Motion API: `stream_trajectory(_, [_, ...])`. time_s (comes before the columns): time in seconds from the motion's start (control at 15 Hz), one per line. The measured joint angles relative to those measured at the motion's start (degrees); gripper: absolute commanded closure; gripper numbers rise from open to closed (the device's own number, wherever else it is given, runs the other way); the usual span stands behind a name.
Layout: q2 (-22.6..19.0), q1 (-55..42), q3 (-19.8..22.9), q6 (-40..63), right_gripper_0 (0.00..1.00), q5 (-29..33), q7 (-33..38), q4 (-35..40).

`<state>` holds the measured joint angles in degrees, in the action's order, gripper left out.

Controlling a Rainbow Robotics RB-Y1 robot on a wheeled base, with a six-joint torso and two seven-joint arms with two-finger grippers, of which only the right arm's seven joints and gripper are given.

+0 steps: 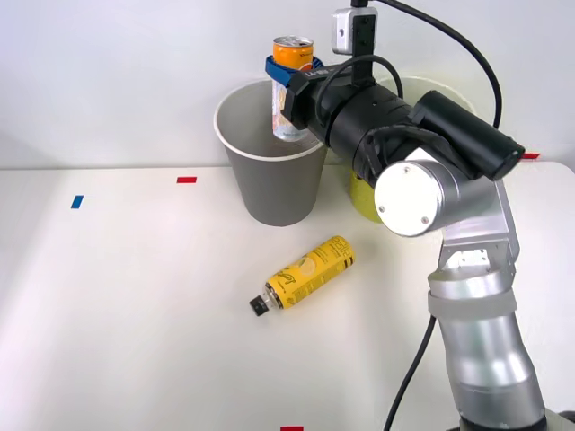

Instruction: Put cans in the gray bin, plastic bottles in the light green bin

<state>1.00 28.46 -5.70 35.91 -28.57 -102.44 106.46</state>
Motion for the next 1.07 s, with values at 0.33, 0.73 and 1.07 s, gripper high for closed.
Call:
stream_trajectory(0.33, [0.00, 5.74, 0.85, -6.49, 1.00, 1.12, -0.29, -10.93])
stream_trajectory(0.73, [0.00, 8.35, 0.97, -10.42, 0.99, 1.14, -0.08, -16.42])
stream_trajectory(1.07, [0.00, 8.30, 0.86, -10.60, 0.00, 1.14, 0.69, -16.46])
